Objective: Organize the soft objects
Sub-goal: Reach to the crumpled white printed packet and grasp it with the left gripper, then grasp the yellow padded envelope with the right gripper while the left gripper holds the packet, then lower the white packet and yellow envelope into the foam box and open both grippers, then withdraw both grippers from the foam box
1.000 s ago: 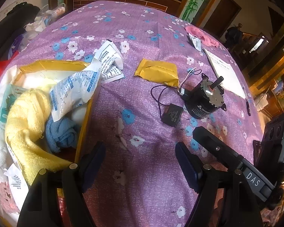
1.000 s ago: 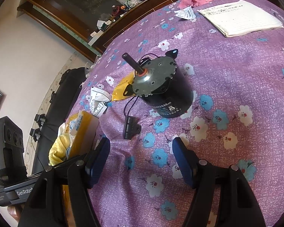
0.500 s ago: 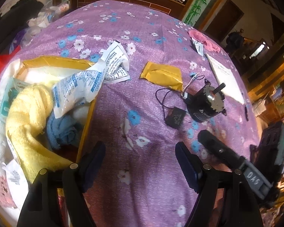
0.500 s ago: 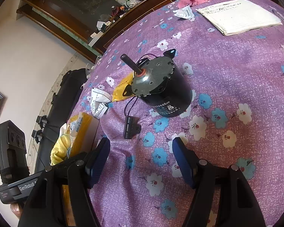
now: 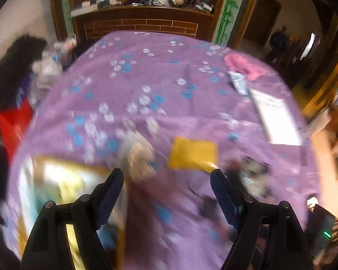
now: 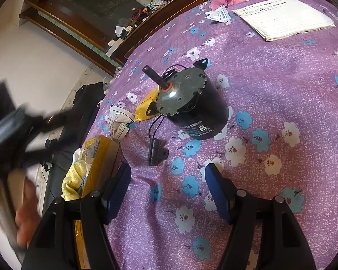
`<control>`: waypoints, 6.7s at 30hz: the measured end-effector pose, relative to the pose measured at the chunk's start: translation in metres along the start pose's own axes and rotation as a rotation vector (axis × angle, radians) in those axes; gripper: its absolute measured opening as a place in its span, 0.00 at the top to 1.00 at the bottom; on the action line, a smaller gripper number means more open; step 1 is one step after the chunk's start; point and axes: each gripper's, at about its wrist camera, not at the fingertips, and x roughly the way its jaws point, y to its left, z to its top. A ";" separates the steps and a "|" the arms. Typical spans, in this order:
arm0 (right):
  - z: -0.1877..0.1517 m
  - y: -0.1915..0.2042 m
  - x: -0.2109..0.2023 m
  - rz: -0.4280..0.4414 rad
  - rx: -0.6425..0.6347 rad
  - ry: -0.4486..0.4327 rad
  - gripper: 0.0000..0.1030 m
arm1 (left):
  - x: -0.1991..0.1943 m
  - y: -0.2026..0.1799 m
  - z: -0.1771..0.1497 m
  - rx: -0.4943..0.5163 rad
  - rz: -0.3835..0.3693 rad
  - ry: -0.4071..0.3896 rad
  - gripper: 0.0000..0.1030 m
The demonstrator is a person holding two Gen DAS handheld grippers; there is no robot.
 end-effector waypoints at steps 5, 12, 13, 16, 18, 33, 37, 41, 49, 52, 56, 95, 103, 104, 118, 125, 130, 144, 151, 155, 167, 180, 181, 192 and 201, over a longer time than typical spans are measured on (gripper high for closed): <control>0.000 0.000 0.000 0.000 0.001 0.000 0.35 | 0.060 0.021 0.024 0.006 0.020 0.114 0.26; 0.002 0.003 0.003 0.002 -0.005 0.007 0.35 | 0.096 0.036 0.025 -0.009 0.069 0.181 0.56; 0.002 0.003 0.004 0.002 -0.005 0.007 0.35 | 0.094 0.039 0.025 -0.030 0.061 0.176 0.57; 0.002 0.004 0.004 0.000 -0.009 0.006 0.35 | 0.081 0.041 0.025 -0.044 0.014 0.151 0.61; 0.002 0.004 0.004 0.000 -0.013 0.006 0.35 | 0.067 0.041 0.025 -0.059 -0.011 0.121 0.62; -0.011 0.041 -0.007 0.101 -0.200 -0.029 0.34 | -0.078 0.050 -0.043 -0.182 -0.307 -0.096 0.63; -0.012 0.054 -0.005 0.116 -0.204 -0.007 0.34 | -0.103 0.073 -0.077 -0.234 -0.330 -0.134 0.63; -0.003 0.070 0.001 0.109 -0.195 0.010 0.34 | -0.114 0.092 -0.099 -0.268 -0.305 -0.161 0.63; 0.028 0.114 0.044 -0.147 -0.292 0.009 0.34 | -0.118 0.124 -0.124 -0.346 -0.308 -0.175 0.63; 0.039 0.125 0.067 -0.275 -0.355 -0.009 0.34 | -0.116 0.131 -0.127 -0.361 -0.324 -0.169 0.63; 0.052 0.127 0.085 -0.411 -0.383 -0.048 0.35 | -0.113 0.137 -0.133 -0.372 -0.331 -0.157 0.63; 0.049 0.115 0.096 -0.510 -0.376 -0.024 0.99 | -0.115 0.137 -0.156 -0.390 -0.329 -0.131 0.63; 0.024 0.114 0.058 -0.256 -0.323 0.003 0.99 | -0.122 0.140 -0.163 -0.393 -0.313 -0.146 0.63; 0.020 0.111 0.054 -0.238 -0.311 0.007 0.99 | -0.122 0.141 -0.164 -0.396 -0.311 -0.147 0.63; -0.022 0.120 0.011 -0.029 -0.305 0.023 0.99 | -0.134 0.160 -0.171 -0.427 -0.287 -0.173 0.63; -0.035 0.157 0.001 0.068 -0.366 0.037 0.99 | -0.139 0.179 -0.174 -0.439 -0.190 -0.205 0.63; -0.039 0.189 0.018 0.088 -0.430 0.058 0.99 | -0.132 0.190 -0.186 -0.442 -0.146 -0.184 0.63; -0.046 0.202 0.074 -0.004 -0.494 0.114 0.89 | -0.100 0.178 -0.189 -0.388 -0.136 -0.154 0.38; -0.054 0.197 0.046 0.046 -0.452 0.063 0.43 | -0.110 0.177 -0.198 -0.425 -0.130 -0.199 0.19; -0.066 0.192 0.034 0.066 -0.434 0.061 0.39 | -0.114 0.172 -0.205 -0.443 -0.084 -0.208 0.08; -0.089 0.180 0.018 0.077 -0.418 0.085 0.38 | -0.124 0.148 -0.225 -0.375 0.061 -0.187 0.08; -0.102 0.181 -0.003 0.093 -0.418 0.073 0.37 | -0.148 0.136 -0.240 -0.323 0.160 -0.237 0.08; -0.102 0.181 -0.004 0.090 -0.417 0.069 0.36 | -0.149 0.136 -0.240 -0.322 0.163 -0.240 0.08; -0.104 0.185 -0.009 0.067 -0.425 0.044 0.30 | -0.153 0.138 -0.245 -0.313 0.184 -0.262 0.08; -0.103 0.187 -0.009 0.065 -0.420 0.046 0.30 | -0.151 0.142 -0.244 -0.318 0.193 -0.264 0.08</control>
